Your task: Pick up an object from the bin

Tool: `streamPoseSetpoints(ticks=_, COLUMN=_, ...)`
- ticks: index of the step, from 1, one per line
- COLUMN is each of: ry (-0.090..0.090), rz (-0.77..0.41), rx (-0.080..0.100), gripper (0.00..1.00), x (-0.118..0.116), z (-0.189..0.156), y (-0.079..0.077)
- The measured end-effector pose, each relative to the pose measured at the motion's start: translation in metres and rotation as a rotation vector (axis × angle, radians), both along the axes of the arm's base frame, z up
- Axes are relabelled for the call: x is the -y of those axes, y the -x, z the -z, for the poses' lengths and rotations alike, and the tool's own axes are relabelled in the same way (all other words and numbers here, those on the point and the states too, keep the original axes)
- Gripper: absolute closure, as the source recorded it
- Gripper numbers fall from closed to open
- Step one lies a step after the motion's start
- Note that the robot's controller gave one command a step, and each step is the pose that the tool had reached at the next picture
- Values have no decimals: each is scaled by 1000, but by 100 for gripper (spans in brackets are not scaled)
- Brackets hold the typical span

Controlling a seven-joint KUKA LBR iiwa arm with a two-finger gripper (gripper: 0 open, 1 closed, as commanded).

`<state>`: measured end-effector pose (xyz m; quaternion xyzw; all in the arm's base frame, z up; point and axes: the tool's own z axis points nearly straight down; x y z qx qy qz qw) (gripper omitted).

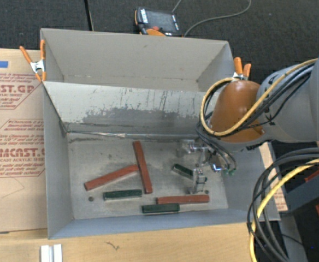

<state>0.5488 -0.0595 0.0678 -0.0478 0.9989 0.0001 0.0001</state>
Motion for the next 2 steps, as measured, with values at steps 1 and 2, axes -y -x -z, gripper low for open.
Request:
streamPoseSetpoints(ticks=1, ry=0, rz=-1, rx=1, gripper=100, x=-1, z=-2, y=0)
streamPoseSetpoints(ticks=2, ry=2, rz=-450, rx=8, gripper=100, x=0, z=-157, y=-20)
